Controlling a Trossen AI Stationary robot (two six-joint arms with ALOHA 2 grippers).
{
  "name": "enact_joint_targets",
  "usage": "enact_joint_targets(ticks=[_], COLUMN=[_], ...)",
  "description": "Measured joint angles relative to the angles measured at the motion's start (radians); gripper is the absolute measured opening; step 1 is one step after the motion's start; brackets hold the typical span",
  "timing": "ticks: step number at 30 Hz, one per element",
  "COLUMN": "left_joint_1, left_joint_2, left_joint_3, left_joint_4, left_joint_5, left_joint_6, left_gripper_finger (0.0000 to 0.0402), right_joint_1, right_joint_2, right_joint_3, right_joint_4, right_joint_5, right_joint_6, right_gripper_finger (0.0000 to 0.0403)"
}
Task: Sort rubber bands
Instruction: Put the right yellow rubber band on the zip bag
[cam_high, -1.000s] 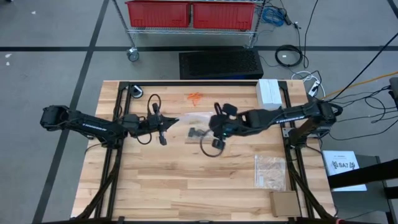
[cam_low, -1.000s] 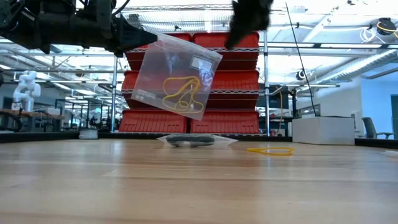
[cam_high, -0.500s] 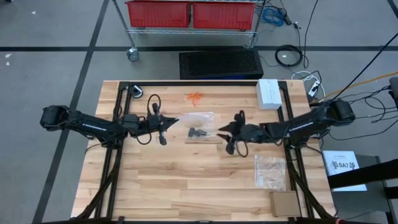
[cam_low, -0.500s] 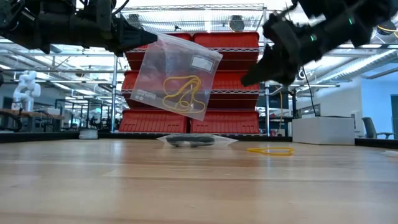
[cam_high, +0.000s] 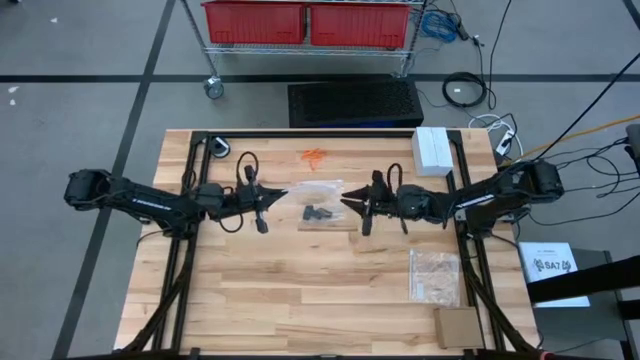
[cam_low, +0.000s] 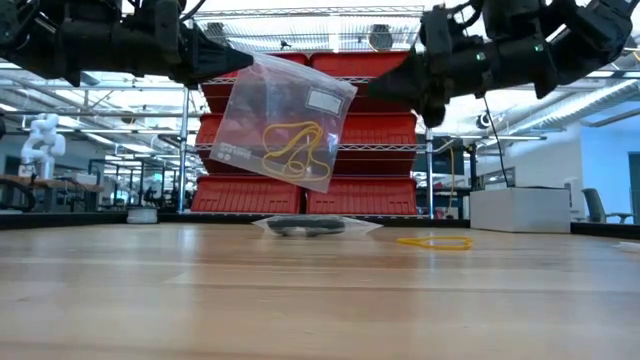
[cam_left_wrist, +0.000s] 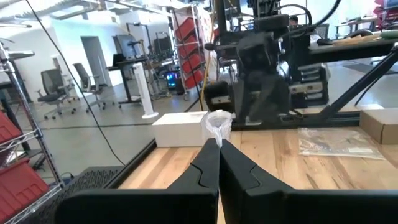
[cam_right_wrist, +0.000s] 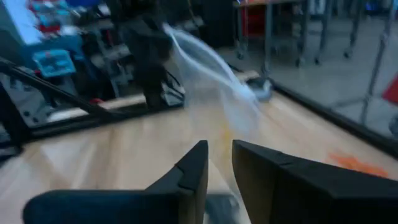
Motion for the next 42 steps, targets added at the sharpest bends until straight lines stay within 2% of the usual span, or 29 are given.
enact_joint_targets(ticks=[4, 11, 14, 17, 22, 26, 33, 42], left_joint_1=[0.000, 0.029, 0.044, 0.060, 0.074, 0.078, 0.088, 0.110], left_joint_2=[0.000, 0.000, 0.005, 0.005, 0.005, 0.005, 0.005, 0.027], left_joint_3=[0.000, 0.000, 0.000, 0.000, 0.000, 0.000, 0.000, 0.000], left_joint_4=[0.043, 0.076, 0.059, 0.060, 0.060, 0.059, 0.057, 0.057], left_joint_5=[0.078, 0.122, 0.126, 0.126, 0.130, 0.130, 0.115, 0.130], left_joint_6=[-0.017, -0.017, -0.018, -0.038, -0.044, -0.044, -0.045, -0.121], left_gripper_finger=[0.0000, 0.0000, 0.0000, 0.0000, 0.0000, 0.0000, 0.0000, 0.0000], right_joint_1=[-0.020, -0.048, -0.051, -0.049, -0.065, -0.074, -0.067, -0.061], right_joint_2=[0.000, 0.001, 0.001, 0.000, 0.044, 0.118, 0.142, 0.126], right_joint_3=[0.000, 0.000, 0.000, 0.001, 0.038, 0.093, 0.178, 0.333], right_joint_4=[0.004, 0.040, 0.078, 0.096, 0.089, 0.086, 0.003, -0.256], right_joint_5=[-0.002, -0.057, -0.127, -0.144, -0.133, -0.133, -0.133, -0.132], right_joint_6=[-0.005, -0.007, -0.023, -0.034, -0.055, -0.088, -0.131, -0.159], right_gripper_finger=[0.0096, 0.0160, 0.0171, 0.0171, 0.0156, 0.0129, 0.0011, 0.0002])
